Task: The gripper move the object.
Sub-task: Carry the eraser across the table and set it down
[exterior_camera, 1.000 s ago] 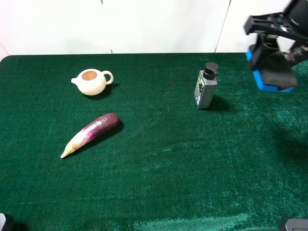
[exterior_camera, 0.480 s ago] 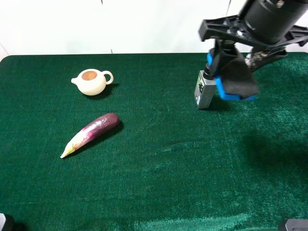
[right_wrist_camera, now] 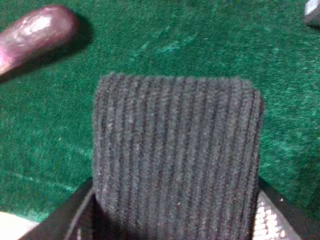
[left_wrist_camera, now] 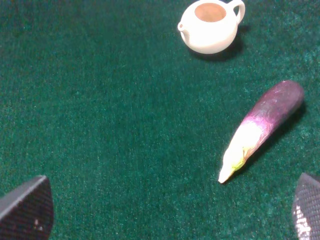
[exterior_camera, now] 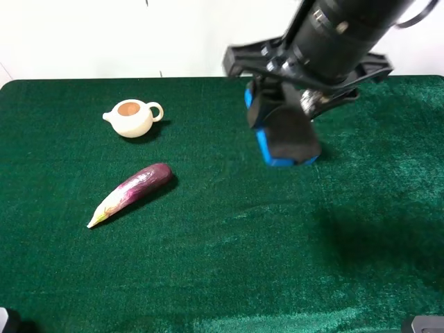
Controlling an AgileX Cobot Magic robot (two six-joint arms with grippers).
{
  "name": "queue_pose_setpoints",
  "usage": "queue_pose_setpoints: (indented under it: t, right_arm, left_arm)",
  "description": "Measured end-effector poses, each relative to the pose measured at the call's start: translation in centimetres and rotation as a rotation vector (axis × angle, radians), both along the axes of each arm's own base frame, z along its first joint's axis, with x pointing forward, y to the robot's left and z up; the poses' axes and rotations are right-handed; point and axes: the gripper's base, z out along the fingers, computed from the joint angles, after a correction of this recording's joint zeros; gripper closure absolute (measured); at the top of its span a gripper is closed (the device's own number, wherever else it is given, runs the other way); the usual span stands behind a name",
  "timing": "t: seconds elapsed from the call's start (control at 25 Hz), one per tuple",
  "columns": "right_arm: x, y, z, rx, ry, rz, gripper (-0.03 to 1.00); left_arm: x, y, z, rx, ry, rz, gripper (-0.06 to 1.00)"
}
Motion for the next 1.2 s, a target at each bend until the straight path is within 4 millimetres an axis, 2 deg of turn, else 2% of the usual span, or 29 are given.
queue_pose_setpoints:
  t: [0.56, 0.84, 1.2]
  right_arm:
    - [-0.5, 7.3, -7.0, 0.047, 0.068, 0.075, 0.55]
    - [0.3, 8.9, -10.3, 0.060, 0.086, 0.044, 0.55]
    - [1.6, 10.5, -13.6, 0.093, 0.069, -0.006, 0.55]
  left_arm:
    - [0.0, 0.0, 0.0, 0.000, 0.000, 0.000, -0.03]
    - [0.0, 0.0, 0.0, 0.000, 0.000, 0.000, -0.03]
    - [0.0, 0.0, 0.0, 0.000, 0.000, 0.000, -0.03]
